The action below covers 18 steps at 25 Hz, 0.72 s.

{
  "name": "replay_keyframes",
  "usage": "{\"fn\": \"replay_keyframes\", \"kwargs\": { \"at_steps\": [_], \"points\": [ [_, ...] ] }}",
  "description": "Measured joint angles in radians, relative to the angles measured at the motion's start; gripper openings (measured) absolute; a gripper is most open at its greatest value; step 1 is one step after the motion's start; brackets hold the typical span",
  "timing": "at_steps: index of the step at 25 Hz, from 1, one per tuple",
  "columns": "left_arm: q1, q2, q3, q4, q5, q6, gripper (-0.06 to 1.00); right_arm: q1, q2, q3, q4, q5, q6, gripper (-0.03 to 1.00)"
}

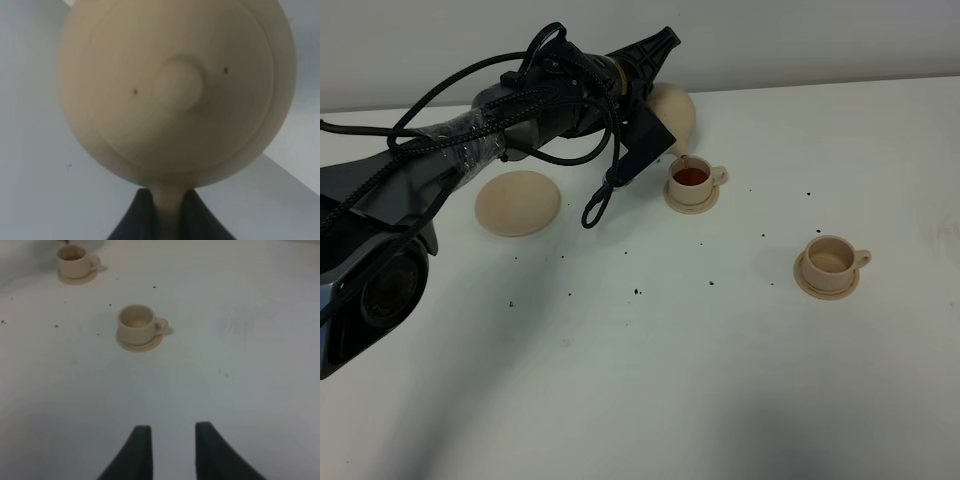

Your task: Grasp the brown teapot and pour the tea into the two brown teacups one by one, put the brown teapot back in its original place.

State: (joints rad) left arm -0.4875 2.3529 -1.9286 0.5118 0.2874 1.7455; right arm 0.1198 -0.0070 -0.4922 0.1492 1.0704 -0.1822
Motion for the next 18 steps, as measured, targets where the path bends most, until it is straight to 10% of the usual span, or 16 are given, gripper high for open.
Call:
{"fn": "replay_keyframes", "kwargs": {
  "at_steps": [18],
  "points": [
    [0.000,0.000,0.000,-0.001,-0.004,0.003,0.15,0.000,0.000,0.000,0.000,0.000,0.000,0.24]
  ]
}}
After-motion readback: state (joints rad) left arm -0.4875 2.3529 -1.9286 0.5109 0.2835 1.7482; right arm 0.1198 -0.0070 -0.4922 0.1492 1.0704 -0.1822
